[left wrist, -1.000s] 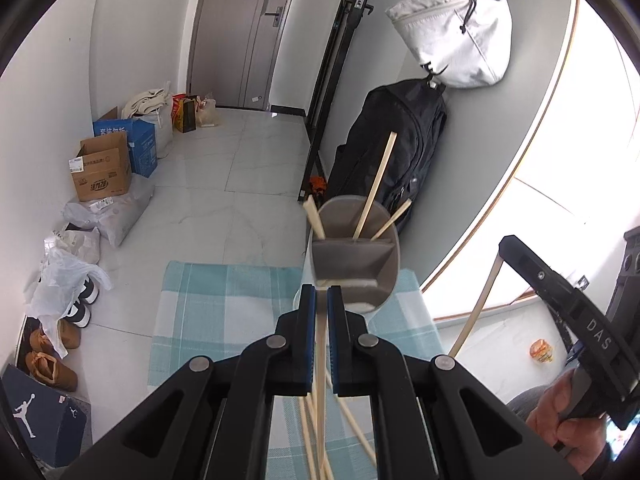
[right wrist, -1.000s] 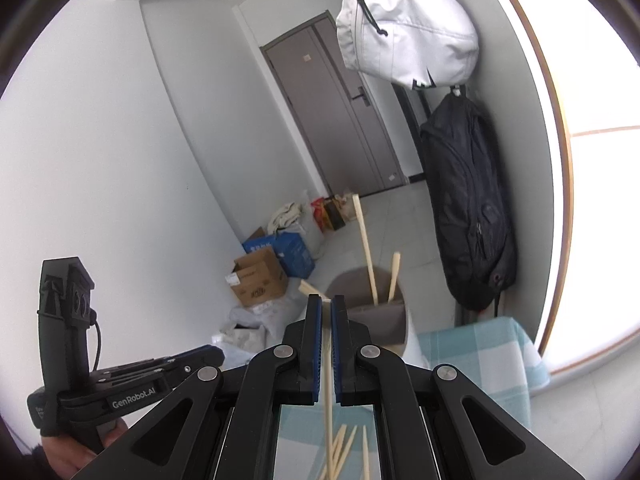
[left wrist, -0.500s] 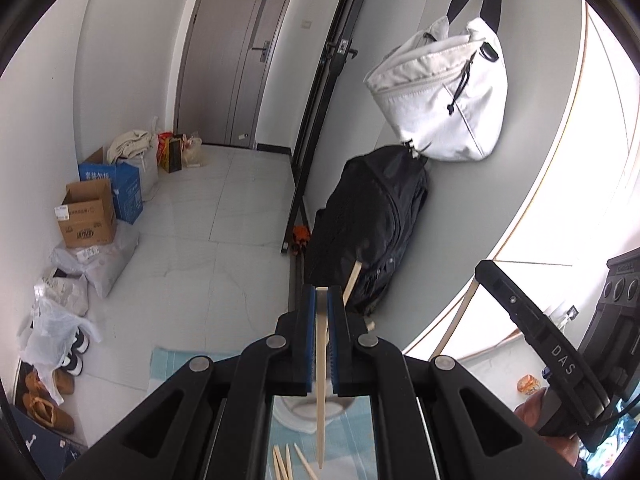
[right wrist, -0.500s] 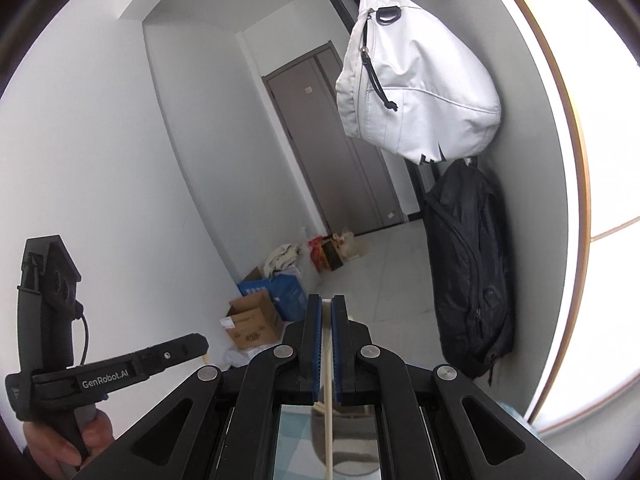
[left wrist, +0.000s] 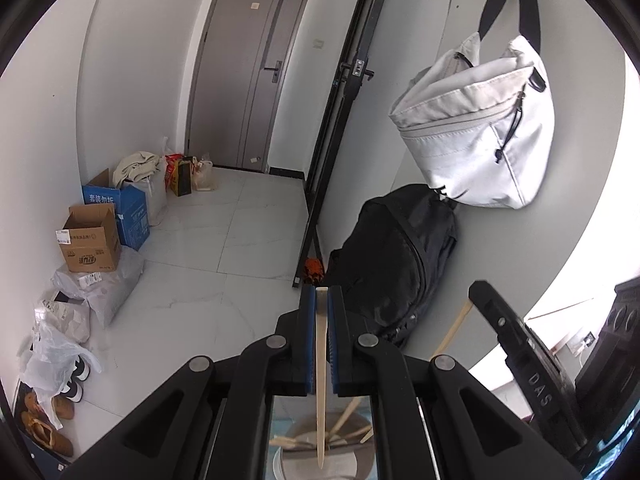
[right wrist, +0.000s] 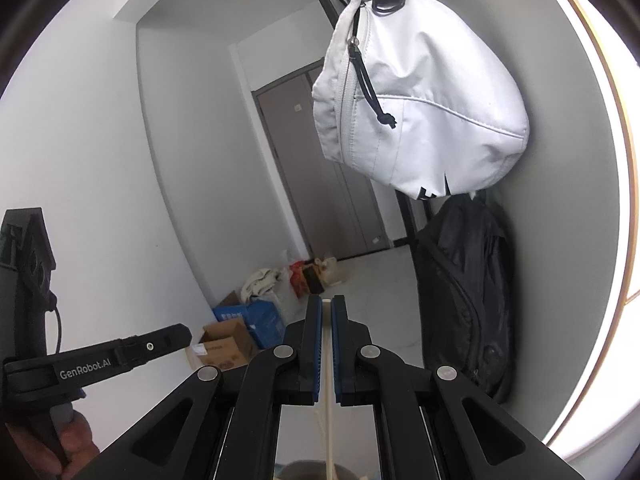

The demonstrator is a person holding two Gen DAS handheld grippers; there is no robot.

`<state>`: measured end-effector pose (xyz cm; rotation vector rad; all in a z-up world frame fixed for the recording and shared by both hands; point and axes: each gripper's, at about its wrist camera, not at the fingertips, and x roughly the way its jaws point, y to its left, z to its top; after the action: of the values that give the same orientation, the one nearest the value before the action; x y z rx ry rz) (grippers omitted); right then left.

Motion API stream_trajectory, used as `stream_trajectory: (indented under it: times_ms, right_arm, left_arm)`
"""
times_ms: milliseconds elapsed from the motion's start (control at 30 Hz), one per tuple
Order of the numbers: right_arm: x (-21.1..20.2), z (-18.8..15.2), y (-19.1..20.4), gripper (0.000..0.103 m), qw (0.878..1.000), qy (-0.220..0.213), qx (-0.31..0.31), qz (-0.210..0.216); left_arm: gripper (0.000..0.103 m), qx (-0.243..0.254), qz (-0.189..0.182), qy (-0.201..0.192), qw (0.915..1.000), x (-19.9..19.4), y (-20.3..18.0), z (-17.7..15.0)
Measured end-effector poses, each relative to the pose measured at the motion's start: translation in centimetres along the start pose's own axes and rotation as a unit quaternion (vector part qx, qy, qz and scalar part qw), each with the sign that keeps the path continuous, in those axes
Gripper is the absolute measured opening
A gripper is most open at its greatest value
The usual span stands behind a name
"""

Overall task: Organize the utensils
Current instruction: 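Lift both held chopsticks up over the utensil holder, then open both tools to drop the chopsticks into the holder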

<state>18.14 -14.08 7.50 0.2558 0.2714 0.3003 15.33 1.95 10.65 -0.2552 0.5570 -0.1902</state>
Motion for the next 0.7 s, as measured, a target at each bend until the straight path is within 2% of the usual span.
stream_trajectory:
  times_ms: [267, 700]
  right_arm:
    - [2.5, -2.2, -0.6, 0.004, 1.0, 0.011, -0.009, -0.014]
    - [3.2, -5.3, 0.5, 0.004, 0.998, 0.022, -0.057, 0.0]
  left_arm:
    - [0.002, -0.02, 0.006, -0.002, 0.9998, 3.2, 0.9, -0.2]
    - [0.002, 0.015, -0.01, 0.004, 0.9998, 4.7, 0.6, -3.2]
